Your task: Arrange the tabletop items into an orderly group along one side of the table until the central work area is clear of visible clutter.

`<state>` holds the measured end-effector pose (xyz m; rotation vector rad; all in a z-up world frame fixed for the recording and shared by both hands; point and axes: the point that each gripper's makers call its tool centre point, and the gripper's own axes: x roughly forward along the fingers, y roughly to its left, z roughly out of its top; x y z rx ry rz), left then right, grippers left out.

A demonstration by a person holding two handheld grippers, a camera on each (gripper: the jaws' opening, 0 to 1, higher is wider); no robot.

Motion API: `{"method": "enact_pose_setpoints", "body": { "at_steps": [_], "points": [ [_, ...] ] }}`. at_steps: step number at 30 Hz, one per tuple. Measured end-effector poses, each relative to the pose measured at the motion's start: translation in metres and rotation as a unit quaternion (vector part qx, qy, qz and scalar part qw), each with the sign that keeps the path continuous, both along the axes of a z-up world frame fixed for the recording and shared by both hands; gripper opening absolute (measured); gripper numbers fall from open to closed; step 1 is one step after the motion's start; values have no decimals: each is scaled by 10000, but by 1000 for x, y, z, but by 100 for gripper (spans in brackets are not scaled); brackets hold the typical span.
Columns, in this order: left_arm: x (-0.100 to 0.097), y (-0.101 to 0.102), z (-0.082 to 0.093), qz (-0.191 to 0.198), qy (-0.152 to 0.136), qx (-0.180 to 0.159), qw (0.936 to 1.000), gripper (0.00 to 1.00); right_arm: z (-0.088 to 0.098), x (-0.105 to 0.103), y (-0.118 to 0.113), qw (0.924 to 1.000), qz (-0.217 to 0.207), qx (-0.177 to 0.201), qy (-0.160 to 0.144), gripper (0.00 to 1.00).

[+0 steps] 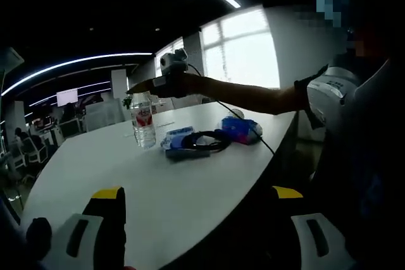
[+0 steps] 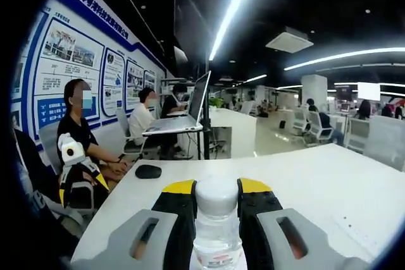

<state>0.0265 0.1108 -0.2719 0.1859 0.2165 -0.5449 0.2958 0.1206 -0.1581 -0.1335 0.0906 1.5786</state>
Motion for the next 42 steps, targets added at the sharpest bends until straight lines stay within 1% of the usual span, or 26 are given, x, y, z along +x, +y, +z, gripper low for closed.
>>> {"method": "enact_pose_setpoints", "body": {
  "at_steps": [5,12,18,21,22,26,28,31,36,38,40,41,42],
  "points": [
    [1,1,-1,3,16,8,10000,93,-3,1,11,10000,-80,23,11,21],
    [-2,4,1,37,10,25,10000,93,-3,7,23,9998,-152,116,38,21],
    [-2,9,0,113,33,31,9999,93,-4,9,33,9998,-160,86,-88,21],
    [-3,8,1,96,25,31,9999,93,-5,14,36,9998,-159,88,-55,21],
    [-3,8,0,96,33,33,9999,93,-4,19,40,9998,-130,102,-78,21],
    [-1,9,-1,115,54,28,9999,93,-8,24,44,9998,-168,68,-124,21],
    [-1,9,-2,117,49,21,9999,93,-10,30,45,9996,-257,70,-63,21],
    [0,10,-3,123,61,6,9999,93,-14,29,51,9996,-281,48,-55,21],
    [1,12,-5,128,79,-11,9999,93,-17,33,57,9993,-351,125,27,21],
    [1,13,-5,136,79,-5,9999,92,-14,31,61,9993,-316,188,-6,21],
    [0,14,-6,139,70,-35,9999,92,-13,33,64,9993,-302,173,94,22],
    [0,15,-6,140,74,-42,9999,92,-14,33,61,9995,-316,41,-13,22],
    [0,15,-7,149,84,-43,9998,92,-14,31,61,9996,-281,-4,-70,22]
  ]
}}
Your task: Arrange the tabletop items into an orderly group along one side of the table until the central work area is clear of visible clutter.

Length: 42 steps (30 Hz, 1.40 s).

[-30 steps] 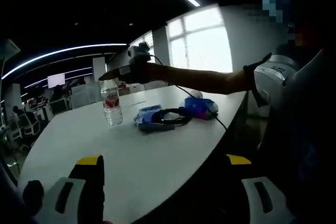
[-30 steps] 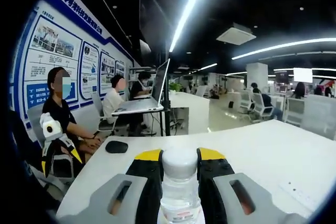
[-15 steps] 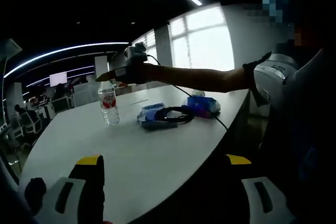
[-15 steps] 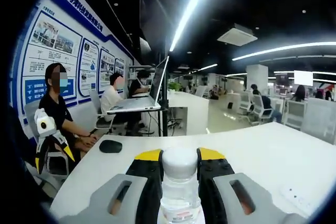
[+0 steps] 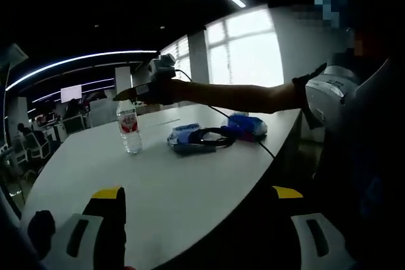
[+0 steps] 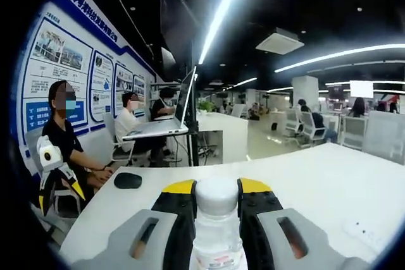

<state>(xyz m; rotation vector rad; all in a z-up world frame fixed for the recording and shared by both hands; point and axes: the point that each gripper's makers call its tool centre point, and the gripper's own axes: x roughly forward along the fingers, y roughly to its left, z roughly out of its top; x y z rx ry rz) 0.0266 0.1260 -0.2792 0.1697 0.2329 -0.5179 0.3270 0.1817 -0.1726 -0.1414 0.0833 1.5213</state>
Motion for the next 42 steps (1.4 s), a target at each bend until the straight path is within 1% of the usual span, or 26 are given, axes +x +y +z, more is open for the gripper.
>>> {"method": "enact_pose_setpoints", "body": {
  "at_steps": [2,4,5,6,11,12,15,16,19,25,28,31,33,35,37,41,42],
  "points": [
    [1,0,-2,1,10,-6,10000,92,-1,0,-1,9999,-55,-74,76,22],
    [1,-1,-3,-11,3,-38,10000,92,-3,-1,-2,9999,-100,-120,20,22],
    [1,-1,-3,-16,0,-42,10000,92,-3,-1,-2,9998,-125,-124,22,22],
    [1,-2,-4,-21,7,-51,10000,92,-3,1,-2,9997,-185,-127,86,22],
    [-1,-2,-4,-29,1,-51,10000,92,-2,4,-3,9995,-288,-74,68,22],
    [-2,-1,-4,-18,-3,-53,10000,92,-2,2,-2,9997,-223,-63,18,22],
    [-3,1,-3,0,-17,-57,10000,92,-2,5,-4,9998,-165,-64,82,22],
    [-3,1,-3,2,-17,-56,10000,92,-2,5,-4,9999,-146,-65,51,22],
    [-4,1,-3,11,-19,-56,10000,92,-3,3,-2,9998,-195,-78,75,23],
    [-5,1,-4,14,-30,-77,10000,92,-5,-2,-5,9995,-287,-144,-5,23],
    [-5,3,-5,25,-17,-72,10000,92,-5,1,-6,9992,-378,-125,-82,27],
    [-6,4,-3,36,-33,-80,10000,92,0,5,-8,9992,-384,17,49,30],
    [-6,5,-3,30,-37,-70,10000,92,2,4,-7,9990,-443,53,-45,31],
    [-6,5,-2,40,-35,-60,10000,92,2,1,-9,9991,-421,75,30,32],
    [-5,5,-2,40,-42,-70,10000,92,2,-2,-11,9991,-421,81,9,35],
    [-4,4,-2,16,-37,-53,10000,92,8,-8,-18,9988,-441,220,-4,40],
    [-4,4,-2,7,-34,-55,10000,92,9,-7,-16,9989,-419,216,6,42]
  ]
}}
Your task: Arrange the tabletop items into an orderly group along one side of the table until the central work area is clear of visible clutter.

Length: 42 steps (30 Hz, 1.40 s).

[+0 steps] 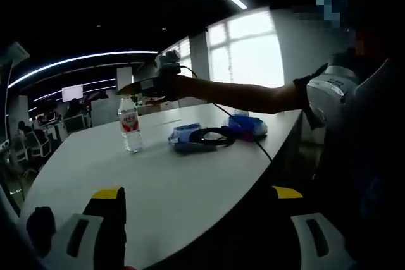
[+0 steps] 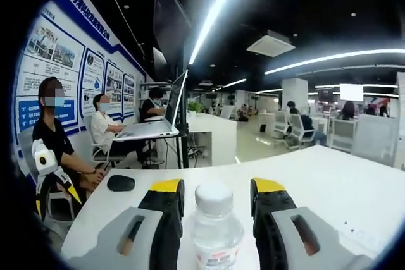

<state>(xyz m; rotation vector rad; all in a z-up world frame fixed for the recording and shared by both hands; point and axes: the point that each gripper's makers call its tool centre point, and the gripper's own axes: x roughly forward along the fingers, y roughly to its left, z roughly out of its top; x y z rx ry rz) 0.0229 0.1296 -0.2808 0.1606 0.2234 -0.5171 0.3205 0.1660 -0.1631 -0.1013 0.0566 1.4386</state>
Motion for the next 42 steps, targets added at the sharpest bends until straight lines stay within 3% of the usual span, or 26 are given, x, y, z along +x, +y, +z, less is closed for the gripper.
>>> {"method": "enact_pose_setpoints", "body": {
  "at_steps": [16,21,27,32,42],
  "points": [
    [4,-6,3,-103,3,18,9999,92,12,-16,-17,9997,0,-23,-243,75],
    [7,-6,2,-92,12,-11,10000,93,16,-21,-22,9996,-122,52,-242,97],
    [10,-10,-1,-112,44,-45,9999,93,14,-31,-29,9987,-159,-36,-475,100],
    [10,-12,0,-162,29,-43,9999,94,13,-38,-35,9989,-123,-20,-447,100],
    [12,-15,-3,-200,57,-64,9998,94,20,-34,-52,9979,-330,90,-543,99]
  ]
}}
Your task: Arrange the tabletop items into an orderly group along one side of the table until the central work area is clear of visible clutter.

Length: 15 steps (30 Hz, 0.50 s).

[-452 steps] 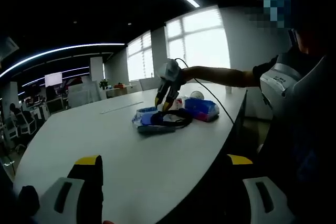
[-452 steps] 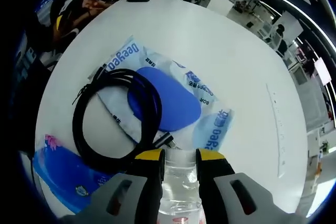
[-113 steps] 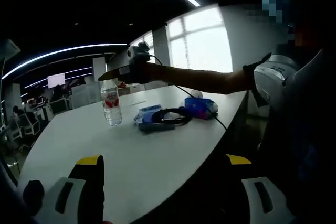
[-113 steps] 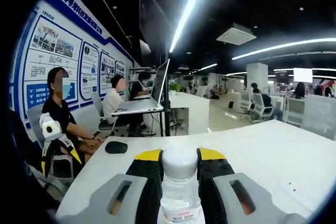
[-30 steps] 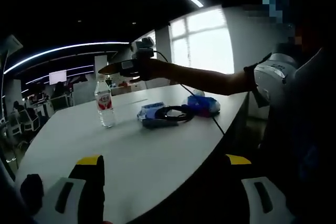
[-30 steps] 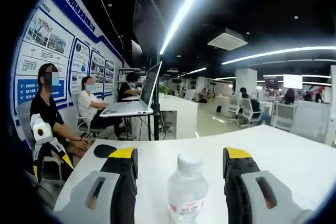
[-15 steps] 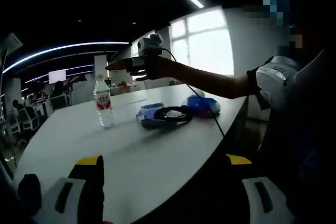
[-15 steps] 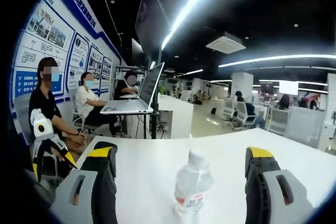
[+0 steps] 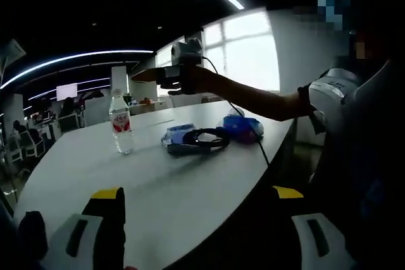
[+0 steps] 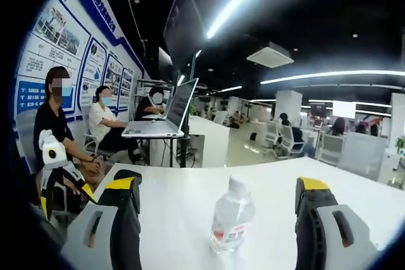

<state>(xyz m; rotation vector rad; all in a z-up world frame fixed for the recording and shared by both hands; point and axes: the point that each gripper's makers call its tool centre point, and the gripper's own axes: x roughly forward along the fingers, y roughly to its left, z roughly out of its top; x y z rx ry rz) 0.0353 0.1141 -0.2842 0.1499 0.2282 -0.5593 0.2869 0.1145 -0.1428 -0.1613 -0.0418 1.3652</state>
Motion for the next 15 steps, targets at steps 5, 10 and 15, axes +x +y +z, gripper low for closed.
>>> {"method": "enact_pose_setpoints", "body": {
  "at_steps": [5,10,15],
  "points": [
    [2,-2,-1,-35,7,-26,10000,94,4,-10,-10,10000,5,79,9,99],
    [4,-3,2,-43,-56,-43,10000,92,9,-21,-23,9998,51,165,-32,97],
    [5,-2,4,-55,-97,-122,9999,89,14,-24,-40,9996,1,258,-83,95]
  ]
}}
